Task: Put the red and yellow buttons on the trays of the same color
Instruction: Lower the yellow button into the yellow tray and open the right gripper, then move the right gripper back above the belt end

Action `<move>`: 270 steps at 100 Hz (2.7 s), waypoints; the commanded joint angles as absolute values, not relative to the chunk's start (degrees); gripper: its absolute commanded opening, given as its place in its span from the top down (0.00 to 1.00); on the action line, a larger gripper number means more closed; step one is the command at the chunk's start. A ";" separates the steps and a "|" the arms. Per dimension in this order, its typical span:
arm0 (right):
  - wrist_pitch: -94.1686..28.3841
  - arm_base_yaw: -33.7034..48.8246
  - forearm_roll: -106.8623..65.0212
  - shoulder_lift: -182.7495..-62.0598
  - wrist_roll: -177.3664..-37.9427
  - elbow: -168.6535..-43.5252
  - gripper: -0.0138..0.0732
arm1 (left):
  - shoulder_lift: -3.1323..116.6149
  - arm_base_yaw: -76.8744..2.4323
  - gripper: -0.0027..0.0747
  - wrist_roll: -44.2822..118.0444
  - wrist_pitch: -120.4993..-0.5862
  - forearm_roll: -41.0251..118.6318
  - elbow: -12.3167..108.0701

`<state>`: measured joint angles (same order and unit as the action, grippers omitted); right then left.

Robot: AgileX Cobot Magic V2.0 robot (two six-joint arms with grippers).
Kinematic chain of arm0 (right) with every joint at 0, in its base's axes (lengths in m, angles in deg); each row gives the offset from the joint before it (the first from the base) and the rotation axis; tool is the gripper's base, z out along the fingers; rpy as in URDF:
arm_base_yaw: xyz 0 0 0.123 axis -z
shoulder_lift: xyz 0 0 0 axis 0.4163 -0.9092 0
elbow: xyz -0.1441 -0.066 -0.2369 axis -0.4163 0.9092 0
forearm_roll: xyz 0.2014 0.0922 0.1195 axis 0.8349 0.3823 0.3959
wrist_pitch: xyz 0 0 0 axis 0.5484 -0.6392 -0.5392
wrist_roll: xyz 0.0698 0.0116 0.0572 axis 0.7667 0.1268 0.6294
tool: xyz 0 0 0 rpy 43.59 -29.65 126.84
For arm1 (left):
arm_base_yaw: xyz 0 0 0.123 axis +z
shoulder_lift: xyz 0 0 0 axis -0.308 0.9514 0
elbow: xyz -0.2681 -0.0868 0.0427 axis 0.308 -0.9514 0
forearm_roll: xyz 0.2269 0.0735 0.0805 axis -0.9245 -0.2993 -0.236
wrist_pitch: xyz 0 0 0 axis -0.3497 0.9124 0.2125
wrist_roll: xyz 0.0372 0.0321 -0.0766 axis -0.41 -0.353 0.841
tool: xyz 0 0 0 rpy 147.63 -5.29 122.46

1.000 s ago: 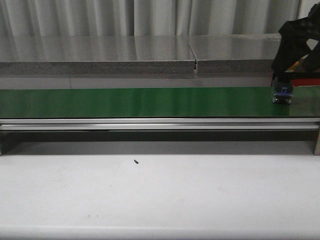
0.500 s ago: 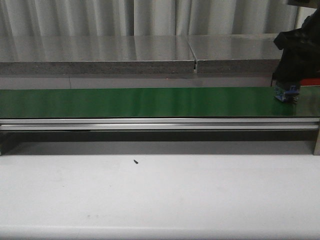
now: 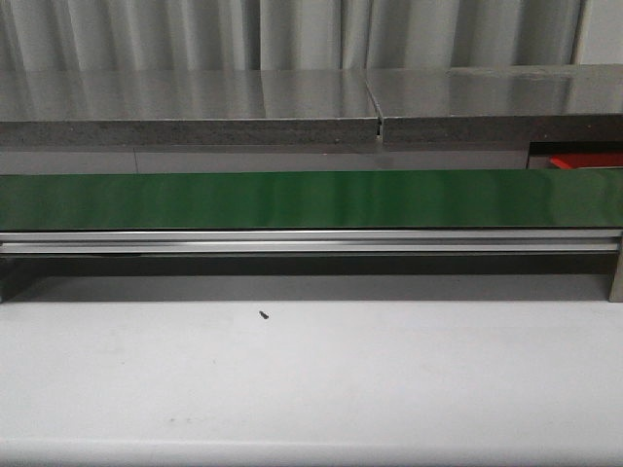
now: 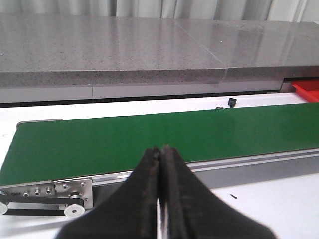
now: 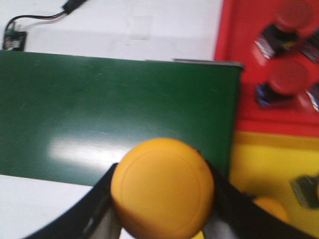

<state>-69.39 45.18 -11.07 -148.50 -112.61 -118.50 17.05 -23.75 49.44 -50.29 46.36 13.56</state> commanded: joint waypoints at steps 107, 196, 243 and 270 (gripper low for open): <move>-41.68 64.39 -11.02 -155.16 -103.62 -94.97 0.63 | 17.49 -24.18 0.99 49.31 -54.21 47.76 15.14; -39.98 47.14 -9.70 -133.63 -108.37 -95.17 0.13 | 17.49 -24.18 0.99 49.31 -54.21 47.76 15.14; -46.72 35.06 -11.18 -104.50 -111.76 -87.48 0.22 | 17.49 -24.18 0.99 49.31 -54.21 47.76 15.14; -51.61 35.06 -11.42 -88.76 -112.79 -79.57 0.84 | 17.49 -24.18 0.99 49.31 -54.21 47.76 15.14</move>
